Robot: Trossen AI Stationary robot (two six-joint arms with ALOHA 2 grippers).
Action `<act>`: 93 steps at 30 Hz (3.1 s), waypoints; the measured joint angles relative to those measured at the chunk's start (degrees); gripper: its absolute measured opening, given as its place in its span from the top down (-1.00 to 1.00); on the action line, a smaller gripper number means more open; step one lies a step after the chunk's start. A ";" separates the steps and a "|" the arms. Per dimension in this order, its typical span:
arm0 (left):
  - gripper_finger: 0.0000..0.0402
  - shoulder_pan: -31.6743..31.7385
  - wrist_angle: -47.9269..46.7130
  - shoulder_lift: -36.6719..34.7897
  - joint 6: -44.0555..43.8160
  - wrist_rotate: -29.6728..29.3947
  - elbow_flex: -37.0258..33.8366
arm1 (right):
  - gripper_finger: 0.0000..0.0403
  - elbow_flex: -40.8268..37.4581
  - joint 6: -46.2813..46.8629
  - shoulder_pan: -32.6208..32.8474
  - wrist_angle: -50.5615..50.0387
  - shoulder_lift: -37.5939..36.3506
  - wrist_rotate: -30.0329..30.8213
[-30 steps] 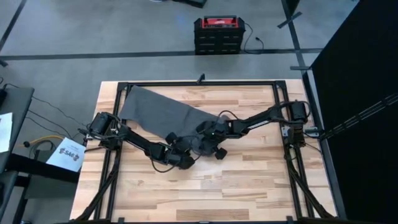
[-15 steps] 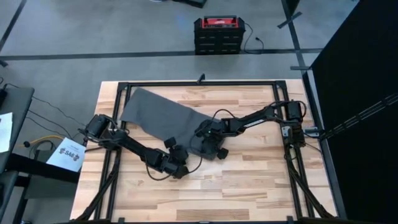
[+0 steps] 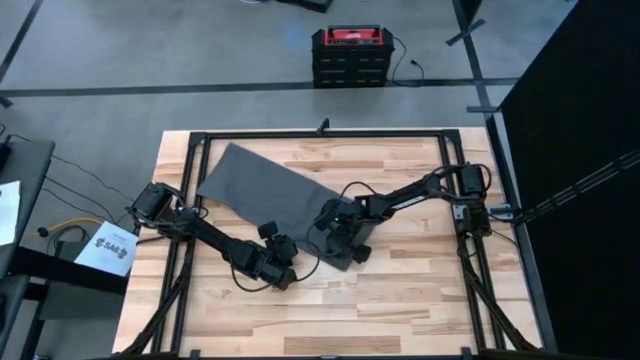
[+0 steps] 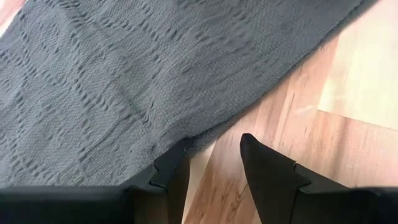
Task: Roll towel
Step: Roll the gray towel
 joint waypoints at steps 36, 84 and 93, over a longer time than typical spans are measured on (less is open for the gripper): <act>0.34 4.18 32.55 -7.74 -1.27 -5.00 -23.95 | 1.00 1.73 0.95 1.71 -4.11 0.02 0.27; 0.34 28.73 51.66 4.96 30.76 16.12 -12.24 | 1.00 -18.97 15.07 0.59 33.03 -4.24 -0.14; 0.34 28.49 50.18 3.30 33.85 17.40 -12.50 | 1.00 -18.74 15.68 3.41 35.84 -1.94 -1.21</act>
